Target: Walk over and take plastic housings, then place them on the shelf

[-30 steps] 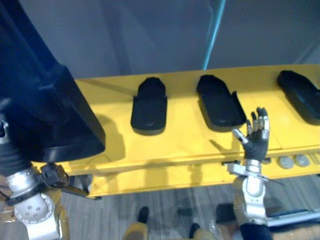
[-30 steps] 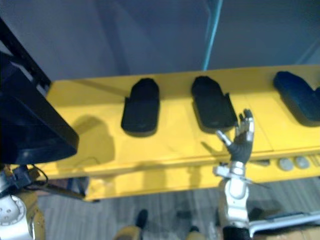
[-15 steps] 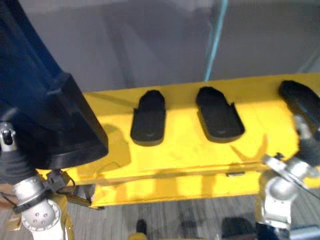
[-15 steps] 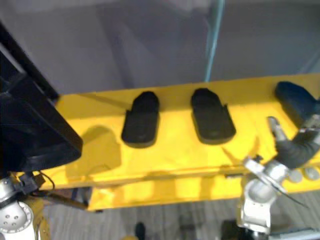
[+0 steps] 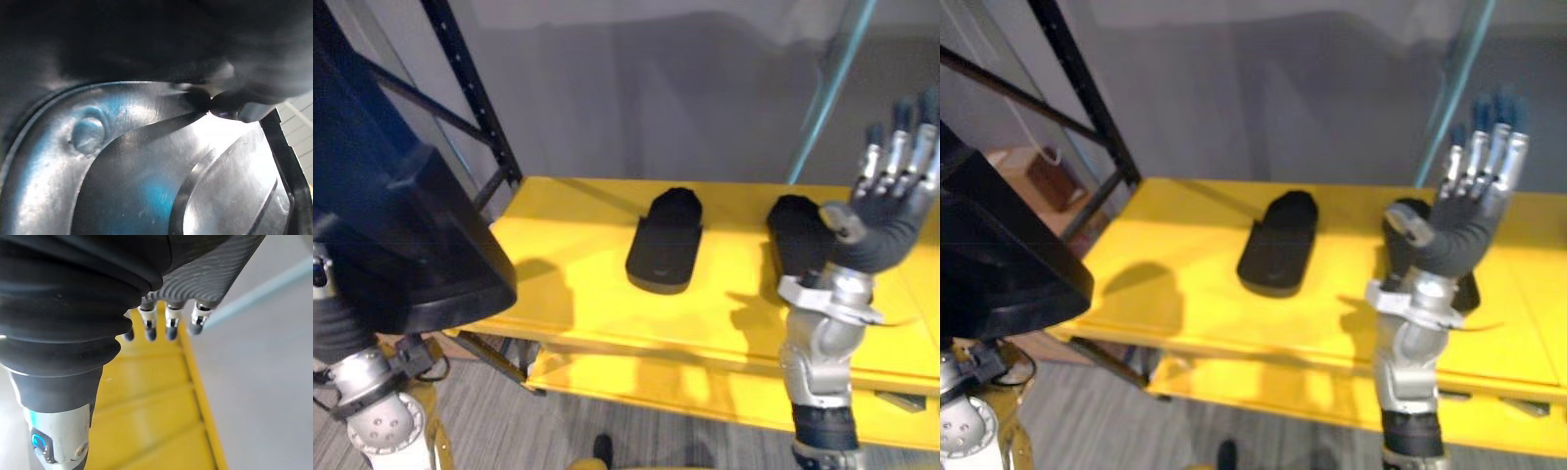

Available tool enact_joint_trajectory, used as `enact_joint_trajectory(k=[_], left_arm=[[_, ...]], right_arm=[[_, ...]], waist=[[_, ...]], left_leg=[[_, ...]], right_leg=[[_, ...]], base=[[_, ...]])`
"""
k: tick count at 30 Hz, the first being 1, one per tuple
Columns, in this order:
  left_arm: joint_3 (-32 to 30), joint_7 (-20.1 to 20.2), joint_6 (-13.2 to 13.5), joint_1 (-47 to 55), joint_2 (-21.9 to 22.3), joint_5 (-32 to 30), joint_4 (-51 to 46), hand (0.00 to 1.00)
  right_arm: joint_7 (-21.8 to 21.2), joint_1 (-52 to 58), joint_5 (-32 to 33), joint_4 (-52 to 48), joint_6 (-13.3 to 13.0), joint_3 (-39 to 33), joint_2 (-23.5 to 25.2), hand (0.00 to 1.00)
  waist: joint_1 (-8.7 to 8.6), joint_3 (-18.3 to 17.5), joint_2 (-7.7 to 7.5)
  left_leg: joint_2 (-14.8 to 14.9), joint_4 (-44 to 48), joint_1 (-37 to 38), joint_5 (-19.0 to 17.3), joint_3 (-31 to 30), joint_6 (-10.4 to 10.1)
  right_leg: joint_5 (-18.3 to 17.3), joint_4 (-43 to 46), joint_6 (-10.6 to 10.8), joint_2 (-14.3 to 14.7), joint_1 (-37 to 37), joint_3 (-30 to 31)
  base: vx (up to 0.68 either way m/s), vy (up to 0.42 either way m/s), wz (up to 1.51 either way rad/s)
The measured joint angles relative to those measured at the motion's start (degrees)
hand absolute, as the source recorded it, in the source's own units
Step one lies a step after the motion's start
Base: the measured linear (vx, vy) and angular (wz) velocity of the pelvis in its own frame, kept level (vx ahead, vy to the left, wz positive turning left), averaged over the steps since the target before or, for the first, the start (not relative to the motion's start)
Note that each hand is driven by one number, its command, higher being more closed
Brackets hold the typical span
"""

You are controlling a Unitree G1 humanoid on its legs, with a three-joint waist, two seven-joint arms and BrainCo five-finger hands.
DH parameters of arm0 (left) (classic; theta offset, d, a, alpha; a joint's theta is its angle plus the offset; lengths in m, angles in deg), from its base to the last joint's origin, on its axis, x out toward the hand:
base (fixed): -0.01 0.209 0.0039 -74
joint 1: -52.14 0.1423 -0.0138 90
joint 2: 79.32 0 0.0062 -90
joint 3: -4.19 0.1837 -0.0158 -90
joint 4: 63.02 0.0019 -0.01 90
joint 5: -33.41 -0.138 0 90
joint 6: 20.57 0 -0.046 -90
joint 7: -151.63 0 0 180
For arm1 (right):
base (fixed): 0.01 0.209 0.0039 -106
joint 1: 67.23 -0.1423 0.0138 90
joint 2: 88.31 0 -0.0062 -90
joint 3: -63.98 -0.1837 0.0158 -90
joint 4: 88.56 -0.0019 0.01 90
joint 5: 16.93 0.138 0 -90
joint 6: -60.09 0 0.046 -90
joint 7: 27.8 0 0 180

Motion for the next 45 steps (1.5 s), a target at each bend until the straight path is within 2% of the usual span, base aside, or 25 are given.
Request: enact_joint_trajectory(k=[4,12,15,21,24,27,29,31,32,34,36,37,39,42,45], left_arm=[[-2.0,1.5,0.0,2.3,0.1,0.1,0.2,1.00],[-2.4,1.7,0.0,2.3,0.1,0.3,2.4,1.00],[-2.3,0.8,-0.2,2.3,0.0,-2.1,2.4,1.00],[-1.8,-0.9,-3.3,1.9,0.0,-4.7,3.5,1.00],[-1.8,-0.7,-6.1,1.2,-0.3,-4.8,7.2,1.00],[-1.8,0.2,-9.2,0.1,-2.6,-4.8,13.1,1.00],[-2.0,0.3,-10.9,-1.6,-6.3,-4.8,19.2,1.00],[-2.2,0.3,-12.9,-4.8,-11.6,-5.3,27.6,1.00],[-2.2,0.3,-13.4,-5.4,-12.5,-5.6,29.2,1.00],[-2.4,0.2,-14.8,-7.7,-14.8,-6.3,33.4,1.00],[-2.4,0.1,-15.6,-9.0,-16.0,-6.2,35.7,1.00],[-2.7,0.1,-15.6,-9.8,-17.1,-6.3,38.2,1.00],[-3.7,0.2,-15.7,-10.8,-18.8,-6.2,42.3,1.00],[-4.1,0.2,-15.7,-12.1,-21.5,-5.8,48.4,1.00],[-3.3,1.3,-16.9,-12.9,-23.0,-5.7,52.8,1.00]], right_arm=[[0.1,0.0,-0.1,1.3,2.1,0.7,1.0,0.00],[0.2,0.6,-0.2,1.7,3.9,0.5,1.4,0.00],[0.5,1.7,-0.6,1.7,3.9,0.2,1.6,0.00],[3.1,2.7,-2.5,1.7,4.7,-1.2,1.8,0.00],[3.9,3.7,-2.9,1.7,5.3,-3.7,1.7,0.00],[4.1,5.6,-3.7,1.6,7.1,-6.9,1.2,0.00],[4.4,6.7,-4.8,1.4,7.3,-8.6,0.2,0.00],[7.0,8.6,-6.5,0.5,8.0,-12.2,-1.8,0.00],[8.1,9.1,-7.0,0.2,8.4,-13.5,-2.2,0.00],[13.8,11.3,-10.5,0.2,9.3,-20.3,-4.0,0.00],[19.3,13.2,-11.9,0.2,10.2,-25.5,-5.0,0.00],[22.7,14.3,-13.2,0.4,11.4,-29.1,-5.6,0.00],[26.8,15.8,-14.1,2.4,12.6,-34.2,-6.6,0.00],[30.1,18.2,-13.3,10.3,14.8,-39.4,-7.9,0.00],[30.2,21.6,-11.2,20.0,18.4,-40.8,-7.7,0.00]], waist=[[0.32,0.3,-0.46],[0.19,1.0,-1.63],[0.18,1.1,-1.91],[0.02,1.1,-1.91],[-0.17,1.1,-1.91],[-0.84,1.2,-1.86],[-1.47,1.3,-1.61],[-2.52,1.3,-1.62],[-2.85,1.3,-1.63],[-4.62,1.3,-1.62],[-5.35,1.3,-1.58],[-6.40,1.4,-1.44],[-8.00,1.4,-1.36],[-9.08,1.4,-1.12],[-10.40,1.0,-0.28]], left_leg=[[0.0,-0.3,-1.0,0.6,-1.1,0.1],[0.1,-0.4,-1.1,0.7,-0.4,0.2],[0.1,-0.4,-1.2,0.7,-0.3,0.2],[0.3,-0.4,-1.8,0.8,0.2,0.2],[0.4,-0.4,-1.5,0.8,0.6,0.2],[0.8,-0.4,-1.1,0.7,2.4,0.2],[1.3,-0.4,-1.1,0.6,3.6,0.2],[1.9,-0.4,-1.2,0.4,5.7,0.2],[2.0,-0.4,-1.3,0.4,6.2,0.2],[2.1,-0.4,-1.7,0.3,7.5,0.2],[2.4,-0.3,-1.8,0.3,8.8,0.2],[2.5,-0.3,-1.8,0.4,9.4,0.2],[2.6,-0.3,-1.2,0.3,10.3,0.2],[3.3,-0.4,-0.1,-0.1,12.7,-0.4],[4.0,-0.4,0.1,-0.2,13.9,-0.5]], right_leg=[[-0.4,0.0,-0.5,0.3,-0.1,-1.1],[-0.1,0.3,-0.3,0.2,-0.6,-0.4],[0.0,0.2,-0.1,0.2,-0.7,-0.3],[0.4,0.2,0.2,0.3,-1.7,0.3],[0.4,0.2,0.2,0.2,-1.7,0.6],[0.4,0.3,0.1,0.3,-2.1,1.8],[0.6,0.3,-0.3,0.5,-2.9,3.1],[1.0,0.2,-0.7,0.8,-4.5,5.3],[1.1,0.2,-0.7,0.8,-4.8,5.8],[1.7,0.1,-0.7,0.8,-6.2,7.3],[2.4,0.1,-0.4,0.8,-7.5,8.8],[2.5,0.1,-0.4,0.8,-7.7,9.4],[2.6,0.1,-0.5,0.8,-7.8,10.3],[2.7,0.0,-0.7,1.3,-8.3,12.6],[3.0,-0.3,-1.0,1.9,-8.9,14.1]], base=[[-0.04,0.007,0.16],[-0.02,0.013,-0.03],[0.00,0.000,-0.01],[0.00,-0.002,-0.03],[0.00,-0.005,-0.06],[-0.02,-0.002,-0.20],[-0.03,0.004,-0.32],[-0.02,0.016,-0.43],[-0.01,0.025,-0.43],[-0.01,0.026,-0.30],[0.00,0.014,-0.34],[0.01,0.004,-0.33],[0.01,-0.006,-0.24],[0.00,-0.019,-0.40],[-0.02,-0.024,-0.28]])
